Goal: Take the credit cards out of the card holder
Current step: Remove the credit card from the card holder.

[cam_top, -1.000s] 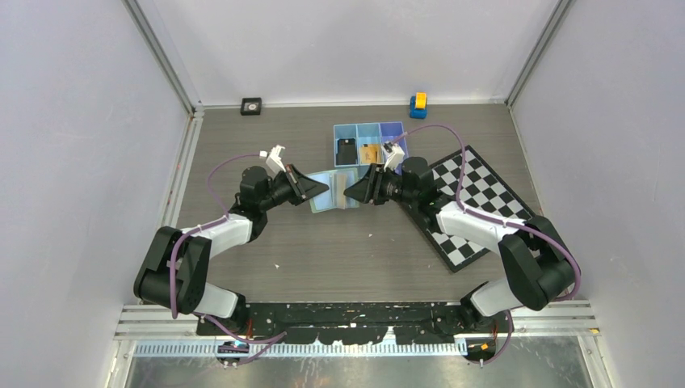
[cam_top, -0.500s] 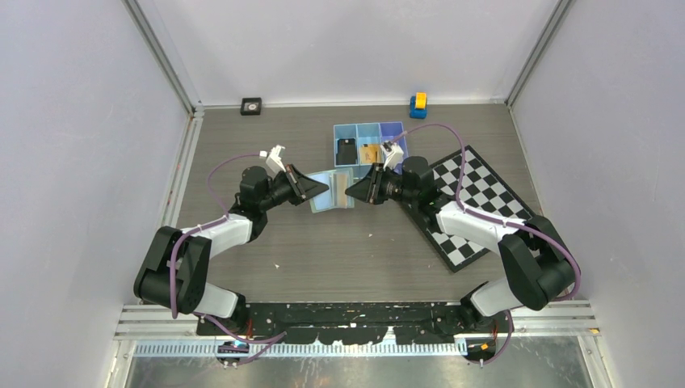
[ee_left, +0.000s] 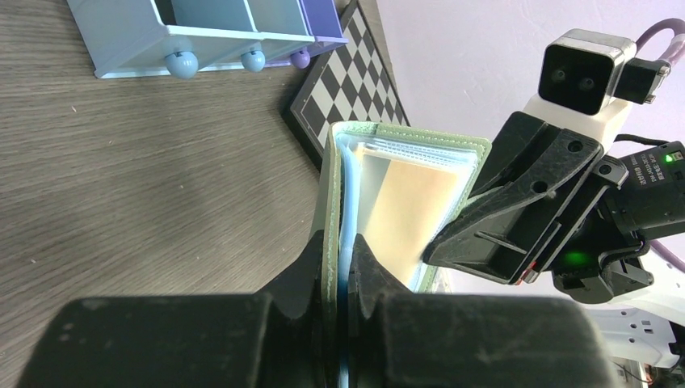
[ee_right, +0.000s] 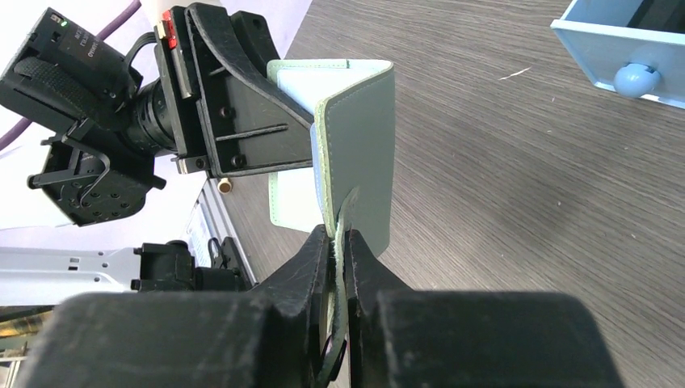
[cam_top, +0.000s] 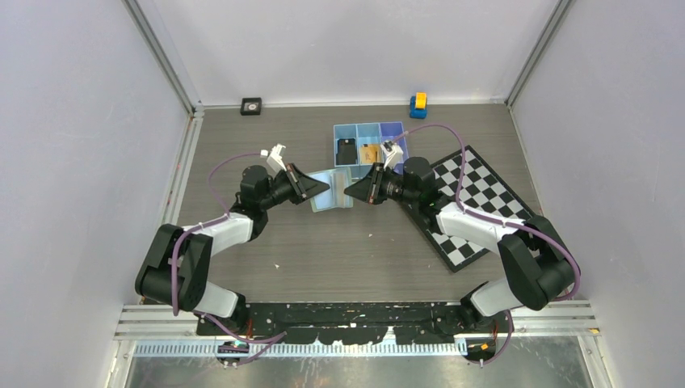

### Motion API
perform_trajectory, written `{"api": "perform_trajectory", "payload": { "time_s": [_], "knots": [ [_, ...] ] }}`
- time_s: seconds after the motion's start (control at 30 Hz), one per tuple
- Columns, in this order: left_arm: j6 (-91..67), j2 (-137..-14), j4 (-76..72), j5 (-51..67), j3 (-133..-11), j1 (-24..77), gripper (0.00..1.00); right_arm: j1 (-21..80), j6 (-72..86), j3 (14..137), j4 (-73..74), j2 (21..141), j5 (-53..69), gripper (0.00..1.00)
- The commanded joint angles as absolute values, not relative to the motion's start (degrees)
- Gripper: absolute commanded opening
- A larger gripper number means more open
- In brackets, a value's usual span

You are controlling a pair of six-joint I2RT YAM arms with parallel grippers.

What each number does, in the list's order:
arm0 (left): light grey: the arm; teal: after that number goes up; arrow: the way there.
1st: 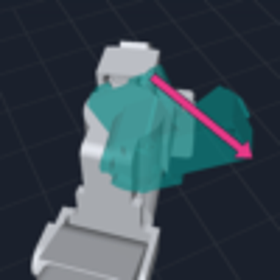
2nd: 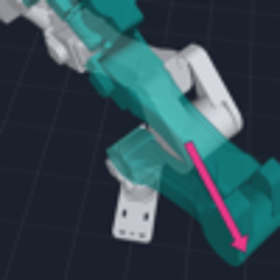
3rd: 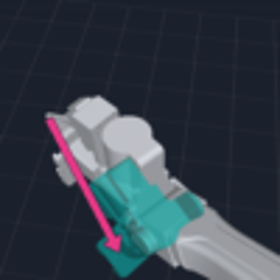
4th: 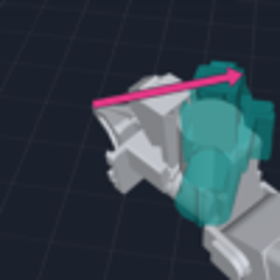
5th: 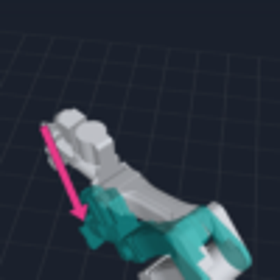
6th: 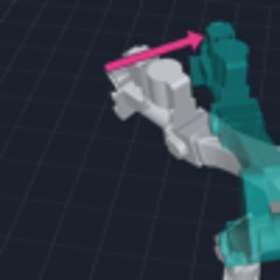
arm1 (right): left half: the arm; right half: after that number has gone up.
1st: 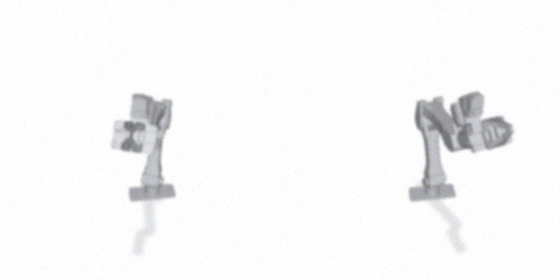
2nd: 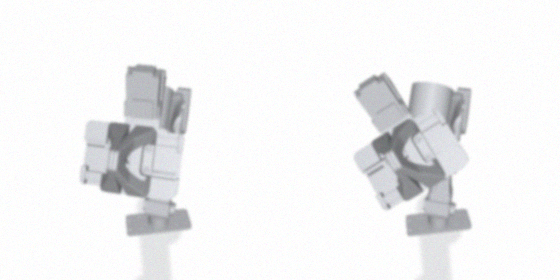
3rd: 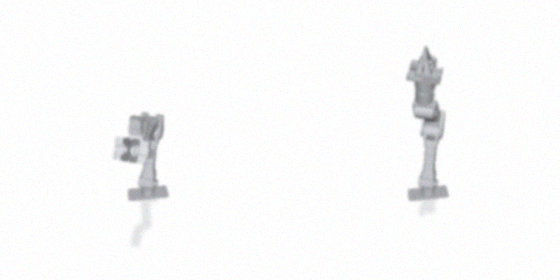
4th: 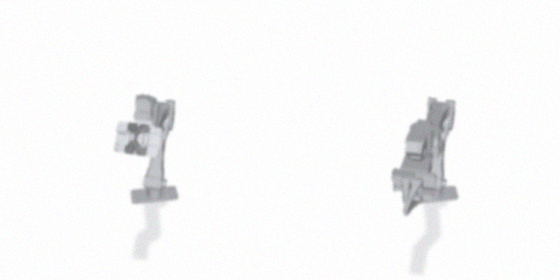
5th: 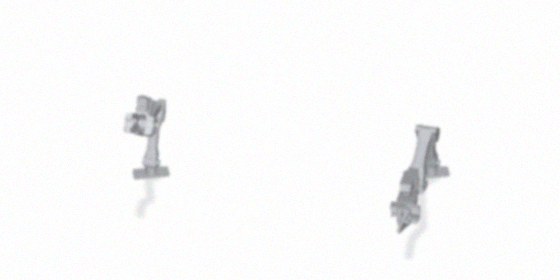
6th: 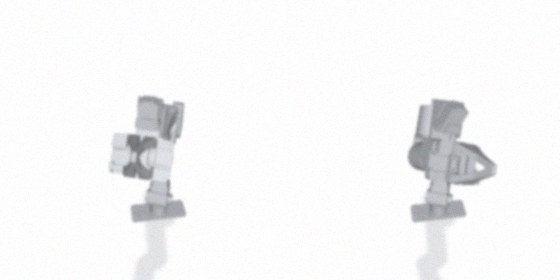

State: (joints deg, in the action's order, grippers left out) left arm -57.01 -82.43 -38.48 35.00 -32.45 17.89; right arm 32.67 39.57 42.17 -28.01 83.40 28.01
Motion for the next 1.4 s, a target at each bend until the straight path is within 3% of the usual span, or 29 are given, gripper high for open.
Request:
{"api": "perform_trajectory", "payload": {
  "time_s": [0.0, 0.27, 0.53, 0.6, 0.7, 0.87, 1.17, 1.23, 1.37],
  "knots": [
    [-58.11, -82.47, -43.17, 37.42, -34.5, 18.28, 0.0, 32.84, 40.24, 43.1, -30.47, 83.82, 28.08, 0.01],
    [-59.15, -85.34, -44.38, 39.04, -35.8, 19.14, 0.0, 31.71, 48.12, 41.55, -44.76, 87.21, 37.09, 0.01],
    [-59.52, -86.29, -44.39, 39.62, -36.39, 19.68, 0.0, 31.24, 44.43, 42.69, -34.89, 85.92, 30.54, 0.01],
    [-59.58, -86.2, -44.43, 39.55, -36.32, 19.69, 0.0, 31.03, 43.17, 43.3, -30.47, 85.61, 27.19, 0.12],
    [-59.53, -86.05, -44.47, 39.37, -36.21, 19.69, 0.0, 30.75, 40.81, 44.53, -23.93, 85.33, 22.73, 0.17],
    [-59.55, -86.03, -44.48, 39.29, -36.13, 19.69, 0.0, 30.76, 39.97, 45.17, -21.43, 85.33, 20.9, 0.36],
    [-59.53, -86.52, -44.51, 39.24, -36.25, 19.7, 0.0, 30.76, 39.62, 44.75, -22.11, 84.78, 21.99, 0.56],
    [-59.56, -86.63, -44.39, 39.26, -36.29, 19.69, 0.0, 30.71, 40.31, 44.08, -24.63, 84.65, 23.8, 0.58],
    [-59.52, -86.62, -44.39, 39.27, -36.23, 19.69, 0.0, 30.74, 42.88, 42.14, -32.79, 84.55, 28.88, 0.48]
  ]
}}
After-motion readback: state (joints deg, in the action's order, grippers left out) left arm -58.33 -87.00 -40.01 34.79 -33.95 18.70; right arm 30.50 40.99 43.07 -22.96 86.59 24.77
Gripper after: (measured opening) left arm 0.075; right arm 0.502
